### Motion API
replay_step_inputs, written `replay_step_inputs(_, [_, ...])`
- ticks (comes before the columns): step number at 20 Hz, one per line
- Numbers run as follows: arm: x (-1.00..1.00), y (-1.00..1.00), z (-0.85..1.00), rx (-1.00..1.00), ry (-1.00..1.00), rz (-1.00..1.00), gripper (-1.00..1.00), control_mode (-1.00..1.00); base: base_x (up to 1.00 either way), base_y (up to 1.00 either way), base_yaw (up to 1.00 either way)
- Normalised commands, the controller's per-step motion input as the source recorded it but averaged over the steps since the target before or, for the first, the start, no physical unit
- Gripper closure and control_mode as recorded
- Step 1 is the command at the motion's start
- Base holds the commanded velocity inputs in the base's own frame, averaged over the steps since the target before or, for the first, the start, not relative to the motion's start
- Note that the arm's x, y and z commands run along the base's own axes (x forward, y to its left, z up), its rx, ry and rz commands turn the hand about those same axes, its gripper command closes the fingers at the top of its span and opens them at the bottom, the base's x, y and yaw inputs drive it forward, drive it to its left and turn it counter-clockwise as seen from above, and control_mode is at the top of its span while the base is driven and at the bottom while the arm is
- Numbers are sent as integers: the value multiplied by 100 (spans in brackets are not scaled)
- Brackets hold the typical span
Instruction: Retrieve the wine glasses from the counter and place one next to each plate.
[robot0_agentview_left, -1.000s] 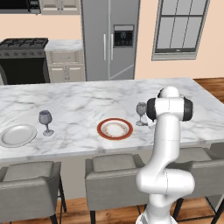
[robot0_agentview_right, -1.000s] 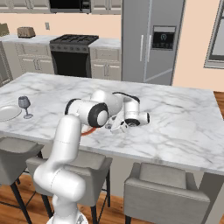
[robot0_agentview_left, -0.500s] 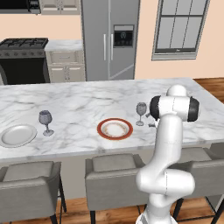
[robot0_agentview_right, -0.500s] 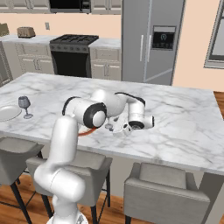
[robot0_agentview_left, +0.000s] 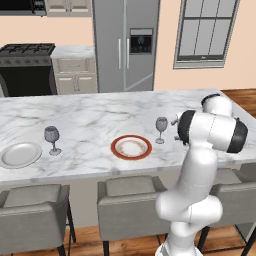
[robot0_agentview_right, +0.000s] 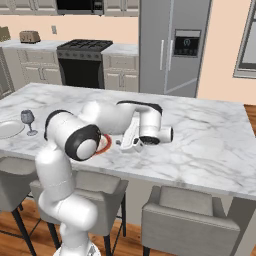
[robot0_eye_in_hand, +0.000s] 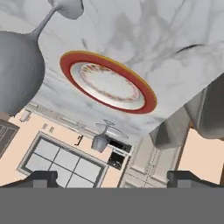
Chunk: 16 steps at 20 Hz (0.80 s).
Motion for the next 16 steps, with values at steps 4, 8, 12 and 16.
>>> replay_step_inputs(4, [-77, 55, 100, -15, -35, 0, -100, -100, 0, 0, 0])
replay_step_inputs(8, [-76, 41, 100, -10, -26, 2, -100, -100, 0, 0, 0])
replay_step_inputs(12, [-83, 37, 100, -3, -20, 4, -100, -100, 0, 0, 0])
replay_step_inputs(16, [-97, 28, 97, 0, -19, 6, -100, -100, 0, 0, 0])
